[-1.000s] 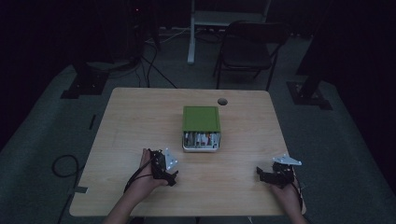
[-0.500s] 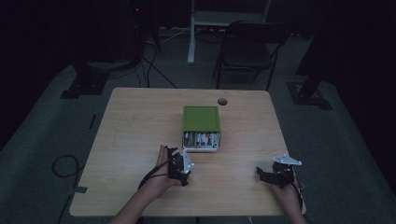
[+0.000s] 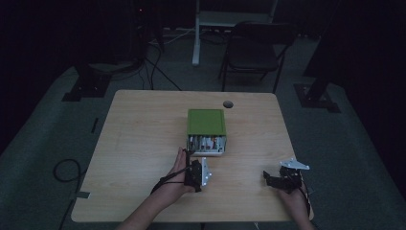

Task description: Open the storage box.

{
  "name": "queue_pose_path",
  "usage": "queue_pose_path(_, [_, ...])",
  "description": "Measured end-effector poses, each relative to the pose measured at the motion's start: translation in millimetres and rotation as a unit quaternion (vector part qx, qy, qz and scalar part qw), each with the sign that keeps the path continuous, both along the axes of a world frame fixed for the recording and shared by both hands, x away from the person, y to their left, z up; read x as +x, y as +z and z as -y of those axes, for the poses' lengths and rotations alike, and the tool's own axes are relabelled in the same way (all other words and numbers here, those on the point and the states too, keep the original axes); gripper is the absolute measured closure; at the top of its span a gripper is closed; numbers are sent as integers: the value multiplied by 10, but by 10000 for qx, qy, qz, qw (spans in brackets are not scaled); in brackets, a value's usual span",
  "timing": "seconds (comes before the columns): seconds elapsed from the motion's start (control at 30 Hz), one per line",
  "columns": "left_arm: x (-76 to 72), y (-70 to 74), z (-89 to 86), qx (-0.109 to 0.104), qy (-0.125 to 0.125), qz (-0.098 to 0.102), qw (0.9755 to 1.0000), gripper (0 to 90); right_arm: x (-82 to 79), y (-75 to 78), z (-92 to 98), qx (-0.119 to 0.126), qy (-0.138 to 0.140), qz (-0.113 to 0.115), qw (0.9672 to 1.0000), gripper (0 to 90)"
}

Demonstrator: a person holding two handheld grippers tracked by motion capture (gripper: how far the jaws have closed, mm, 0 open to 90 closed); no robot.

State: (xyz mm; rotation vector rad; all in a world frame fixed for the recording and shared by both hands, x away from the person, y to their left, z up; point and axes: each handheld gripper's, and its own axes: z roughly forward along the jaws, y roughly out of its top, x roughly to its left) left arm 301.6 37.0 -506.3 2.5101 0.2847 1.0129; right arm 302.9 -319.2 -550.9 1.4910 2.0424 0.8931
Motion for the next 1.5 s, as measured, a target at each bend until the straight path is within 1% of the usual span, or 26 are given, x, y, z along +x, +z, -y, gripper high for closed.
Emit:
queue_pose_path(0.1, [-17,-16,54,262,-145,178,9994,15,0,0,0,1,-1,-3,10000,133])
queue_pose_path(0.17, [-25,-24,92,319,-239,250,9989,15,-1,0,0,0,-8,3,10000,140])
queue_pose_path(0.33, [-37,-39,182,514,-499,317,9969,15,-3,2,3,6,-41,10,10000,149])
queue_pose_path(0.37, [-38,-51,202,490,-543,347,9967,15,-3,2,3,7,-41,11,10000,149])
queue_pose_path(0.4, [-39,-49,218,528,-580,388,9962,15,-4,2,3,5,-41,8,10000,149])
queue_pose_path(0.47, [-41,-52,252,580,-667,467,9950,61,-4,2,2,7,-43,8,10000,149])
queue_pose_path(0.53, [-35,-61,286,547,-722,540,9944,61,-3,2,2,9,-44,9,10000,150])
queue_pose_path(0.63, [2,-77,325,689,-752,687,9924,62,-4,2,2,9,-45,10,10000,152])
queue_pose_path(0.67, [13,-82,334,766,-774,805,9908,71,-5,3,3,10,-54,13,10000,160])
queue_pose_path(0.7, [26,-92,343,831,-797,919,9891,108,-6,3,6,16,-78,24,10000,169])
queue_pose_path(0.73, [40,-102,354,869,-798,962,9883,150,-6,4,8,20,-89,29,10000,171])
queue_pose_path(0.77, [55,-106,365,931,-822,984,9874,150,-6,3,8,20,-90,31,10000,171])
queue_pose_path(0.83, [74,-117,388,1053,-876,1154,9838,177,-6,3,8,19,-90,30,10000,171])
queue_pose_path(0.9, [93,-129,412,1128,-896,1261,9815,233,-7,4,8,18,-90,28,10000,171])
queue_pose_path(0.93, [100,-136,422,1161,-909,1272,9809,247,-7,4,8,20,-91,26,10000,171])
queue_pose_path(0.97, [108,-140,431,1166,-905,1355,9797,266,-6,3,8,21,-91,28,10000,171])
queue_pose_path(1.0, [114,-142,439,1162,-884,1387,9795,289,-6,4,8,21,-91,28,10000,171])
queue_pose_path(1.17, [153,-173,482,1308,-857,1510,9761,349,-7,4,7,23,-92,29,10000,171])
queue_pose_path(1.23, [168,-194,503,1294,-862,1523,9760,388,-7,4,7,24,-94,28,9999,171])
queue_pose_path(1.27, [177,-200,511,1311,-865,1583,9748,415,-7,4,7,22,-95,27,9999,171])
queue_pose_path(1.3, [185,-206,519,1347,-842,1588,9745,467,-7,4,7,24,-94,28,9999,171])
queue_pose_path(1.33, [194,-211,525,1356,-827,1568,9748,477,-7,4,8,26,-94,28,9999,172])
queue_pose_path(1.37, [202,-220,531,1333,-791,1608,9747,495,-7,4,8,27,-95,26,9999,172])
queue_pose_path(1.4, [208,-222,536,1381,-779,1616,9740,514,-7,4,7,26,-95,28,9999,172])
queue_pose_path(1.43, [214,-228,540,1403,-771,1578,9744,523,-7,4,8,26,-95,28,9999,171])
queue_pose_path(1.5, [217,-229,545,1378,-756,1649,9737,533,-7,4,8,23,-94,27,9999,172])
